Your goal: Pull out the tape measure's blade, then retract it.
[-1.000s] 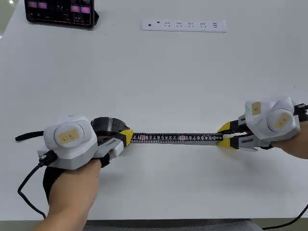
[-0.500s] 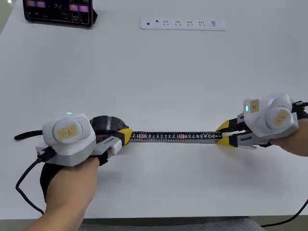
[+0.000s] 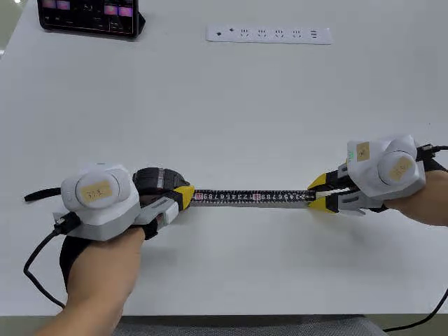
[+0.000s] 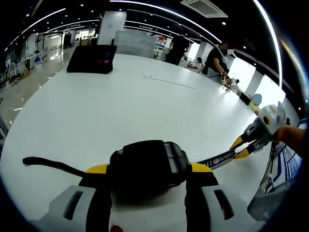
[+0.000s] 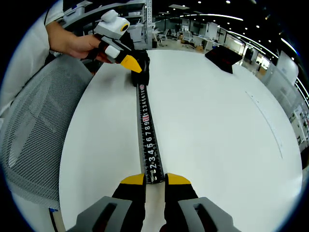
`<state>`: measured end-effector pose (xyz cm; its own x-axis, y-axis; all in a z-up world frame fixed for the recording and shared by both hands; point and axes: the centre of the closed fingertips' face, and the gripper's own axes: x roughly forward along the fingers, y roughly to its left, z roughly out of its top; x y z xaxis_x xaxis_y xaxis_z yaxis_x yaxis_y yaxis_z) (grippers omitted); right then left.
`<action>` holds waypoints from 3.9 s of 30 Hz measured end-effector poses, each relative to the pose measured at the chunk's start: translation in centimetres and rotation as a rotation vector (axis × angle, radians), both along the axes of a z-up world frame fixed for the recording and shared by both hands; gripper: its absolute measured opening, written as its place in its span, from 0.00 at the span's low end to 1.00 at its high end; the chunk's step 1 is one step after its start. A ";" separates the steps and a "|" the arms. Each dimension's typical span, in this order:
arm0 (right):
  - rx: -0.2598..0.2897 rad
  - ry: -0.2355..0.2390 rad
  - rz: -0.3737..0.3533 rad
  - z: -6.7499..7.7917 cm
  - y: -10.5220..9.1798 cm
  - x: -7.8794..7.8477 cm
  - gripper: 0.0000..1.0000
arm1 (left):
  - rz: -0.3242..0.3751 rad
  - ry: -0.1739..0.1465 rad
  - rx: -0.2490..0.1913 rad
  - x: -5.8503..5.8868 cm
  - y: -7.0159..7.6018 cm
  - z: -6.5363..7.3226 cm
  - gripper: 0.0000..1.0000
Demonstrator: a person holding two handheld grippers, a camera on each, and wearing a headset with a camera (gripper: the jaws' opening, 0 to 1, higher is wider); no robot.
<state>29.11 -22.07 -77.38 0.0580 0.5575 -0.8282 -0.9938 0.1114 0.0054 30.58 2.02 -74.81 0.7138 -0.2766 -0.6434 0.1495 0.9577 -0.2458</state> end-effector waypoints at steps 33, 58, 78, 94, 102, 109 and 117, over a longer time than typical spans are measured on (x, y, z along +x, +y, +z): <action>0.066 0.032 0.009 0.1 4.1 0.1 0.11 | 0.002 -0.011 -0.029 0.1 0.1 0.0 0.57; 0.119 0.046 0.037 0.2 8.5 0.2 0.11 | 0.004 -0.014 -0.042 0.1 0.2 0.0 0.57; 0.145 0.058 0.049 -0.2 11.2 0.0 0.11 | 0.004 -0.015 -0.048 0.1 0.2 0.0 0.57; 0.184 0.071 0.055 -0.1 14.1 -0.2 0.11 | 0.006 -0.013 -0.054 0.1 0.3 0.0 0.57; 0.198 0.076 0.058 -0.3 15.1 -0.3 0.11 | 0.003 -0.014 -0.052 0.1 0.4 -0.1 0.57; 0.206 0.078 0.065 -0.2 16.0 -0.3 0.11 | 0.003 -0.015 -0.054 0.2 0.4 -0.1 0.57; 0.222 0.083 0.069 -0.2 17.1 -0.3 0.11 | 0.001 -0.016 -0.052 0.2 0.4 -0.2 0.57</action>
<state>28.77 -5.01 -77.61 -0.0492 0.7268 -0.6851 -0.9941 0.0304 0.1037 30.79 2.43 -75.03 0.7241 -0.3092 -0.6164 0.1533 0.9437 -0.2932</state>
